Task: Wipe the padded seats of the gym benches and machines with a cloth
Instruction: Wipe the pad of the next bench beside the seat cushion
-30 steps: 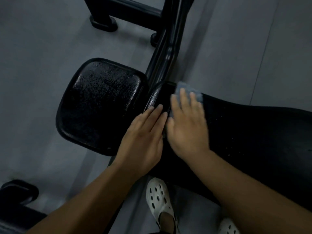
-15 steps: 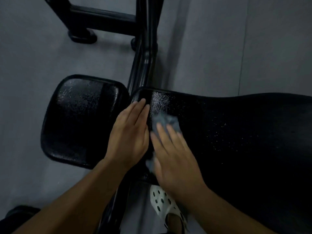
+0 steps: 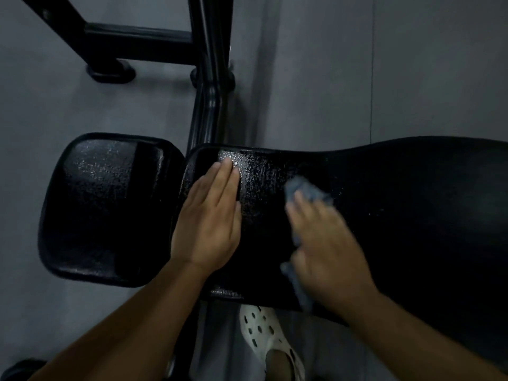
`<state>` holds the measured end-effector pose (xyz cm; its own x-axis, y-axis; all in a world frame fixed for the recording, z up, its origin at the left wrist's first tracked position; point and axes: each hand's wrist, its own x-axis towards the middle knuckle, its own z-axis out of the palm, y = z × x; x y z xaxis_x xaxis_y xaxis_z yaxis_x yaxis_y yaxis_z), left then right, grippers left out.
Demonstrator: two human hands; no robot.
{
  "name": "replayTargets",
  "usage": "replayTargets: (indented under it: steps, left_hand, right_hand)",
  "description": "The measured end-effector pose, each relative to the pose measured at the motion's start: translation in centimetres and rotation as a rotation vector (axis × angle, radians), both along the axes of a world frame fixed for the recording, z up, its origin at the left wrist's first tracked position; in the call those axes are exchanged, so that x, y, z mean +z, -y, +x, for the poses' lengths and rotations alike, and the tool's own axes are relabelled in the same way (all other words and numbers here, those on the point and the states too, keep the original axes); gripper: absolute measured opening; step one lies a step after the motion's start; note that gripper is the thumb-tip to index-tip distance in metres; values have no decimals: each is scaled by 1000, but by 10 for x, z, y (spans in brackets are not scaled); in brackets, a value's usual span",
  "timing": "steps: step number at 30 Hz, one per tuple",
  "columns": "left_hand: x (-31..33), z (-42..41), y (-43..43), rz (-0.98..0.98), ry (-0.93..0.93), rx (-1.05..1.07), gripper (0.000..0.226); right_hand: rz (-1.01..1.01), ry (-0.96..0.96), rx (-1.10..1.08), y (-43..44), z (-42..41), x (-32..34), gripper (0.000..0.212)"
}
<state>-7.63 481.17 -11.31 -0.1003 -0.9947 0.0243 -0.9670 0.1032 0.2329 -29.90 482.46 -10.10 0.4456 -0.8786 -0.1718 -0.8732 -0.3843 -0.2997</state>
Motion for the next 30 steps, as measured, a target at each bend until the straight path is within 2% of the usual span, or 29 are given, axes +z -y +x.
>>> replayTargets:
  steps: [2, 4, 6, 9, 11, 14, 15, 17, 20, 22, 25, 28, 30]
  left_hand:
    - [-3, -1, 1, -29, 14, 12, 54]
    - [-5, -1, 1, -40, 34, 9, 56]
    - [-5, -1, 1, -22, 55, -8, 58]
    - [-1, 0, 3, -2, 77, -15, 57]
    - [0, 0, 1, -1, 78, -21, 57]
    - [-2, 1, 1, -19, 59, -19, 57]
    - [-3, 1, 1, -26, 49, -19, 58]
    - [-4, 2, 0, -46, 29, -16, 57]
    - [-4, 3, -2, -83, 2, -3, 55]
    - [-6, 3, -3, -100, -3, 2, 55]
    - [-8, 4, -3, -120, -19, -2, 56]
    - [-8, 4, -3, -159, -34, -14, 57]
    - [-10, 4, -5, -163, -33, -9, 57]
  right_hand:
    - [-34, -9, -210, 53, 17, -2, 78]
    - [-79, 1, -262, 67, 55, -3, 71]
    - [-87, 28, -113, 33, 67, -7, 67]
    - [-35, -20, 117, -17, 26, -4, 65]
    - [-68, -47, 18, 4, 9, -7, 63]
    - [-109, -56, -246, 54, 41, -6, 63]
    - [-122, -52, -236, 53, 55, -5, 63]
    - [-148, -39, -80, 26, 62, -7, 62]
    - [-155, 21, 81, -17, 24, -9, 63]
    - [-200, 54, -40, 5, 8, -15, 67]
    - [-197, 23, -201, 54, 33, -14, 72]
    - [-226, 58, 14, 19, 51, -14, 67]
    - [-258, 96, 138, -31, 29, -16, 69]
